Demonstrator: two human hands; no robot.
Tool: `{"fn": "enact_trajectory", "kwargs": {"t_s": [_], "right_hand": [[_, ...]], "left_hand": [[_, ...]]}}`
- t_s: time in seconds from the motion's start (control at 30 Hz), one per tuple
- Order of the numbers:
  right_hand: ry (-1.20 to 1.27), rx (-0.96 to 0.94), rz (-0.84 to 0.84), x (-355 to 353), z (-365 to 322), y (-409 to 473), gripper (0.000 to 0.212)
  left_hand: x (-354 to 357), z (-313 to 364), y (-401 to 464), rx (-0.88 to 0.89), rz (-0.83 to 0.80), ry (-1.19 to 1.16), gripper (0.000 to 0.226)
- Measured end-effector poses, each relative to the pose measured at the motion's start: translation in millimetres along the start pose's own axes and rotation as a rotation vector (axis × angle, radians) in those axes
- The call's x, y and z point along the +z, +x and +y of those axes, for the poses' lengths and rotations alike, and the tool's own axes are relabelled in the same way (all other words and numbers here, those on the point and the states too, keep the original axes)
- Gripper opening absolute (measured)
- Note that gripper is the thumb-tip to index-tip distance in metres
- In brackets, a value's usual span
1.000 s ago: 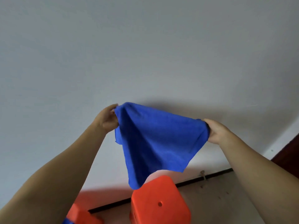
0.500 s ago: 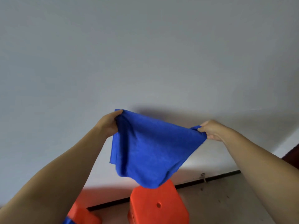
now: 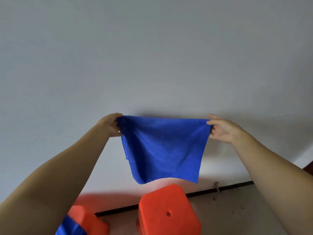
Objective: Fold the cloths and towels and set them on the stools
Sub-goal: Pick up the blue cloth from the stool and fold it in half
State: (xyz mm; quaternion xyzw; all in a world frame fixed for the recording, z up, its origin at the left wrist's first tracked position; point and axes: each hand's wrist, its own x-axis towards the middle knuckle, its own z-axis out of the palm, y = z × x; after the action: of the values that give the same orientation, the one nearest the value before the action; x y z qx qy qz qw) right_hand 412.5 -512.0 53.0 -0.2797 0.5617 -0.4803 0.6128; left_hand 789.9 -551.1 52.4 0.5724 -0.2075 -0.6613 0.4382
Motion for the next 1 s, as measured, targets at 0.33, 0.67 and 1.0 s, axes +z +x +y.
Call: {"fn": "enact_trajectory", "kwargs": {"t_s": [0.33,0.67,1.0], "right_hand": [[-0.595,-0.038,0.236,-0.2,4.8,6.3,0.040],[-0.508,0.028,0.248,-15.4,6.4,3.3,0.025],[-0.110,0.073,0.229,-42.3,14.9,5.8,0.018]], "left_hand": [[-9.6,-2.5,8.6,0.331,0.182,0.685,0.009],[-14.3,-9.2,2.3,0.218,0.082,0.955,0.016],[-25.1,-22.3,16.0,0.105,-0.319,0.744,0.025]]}}
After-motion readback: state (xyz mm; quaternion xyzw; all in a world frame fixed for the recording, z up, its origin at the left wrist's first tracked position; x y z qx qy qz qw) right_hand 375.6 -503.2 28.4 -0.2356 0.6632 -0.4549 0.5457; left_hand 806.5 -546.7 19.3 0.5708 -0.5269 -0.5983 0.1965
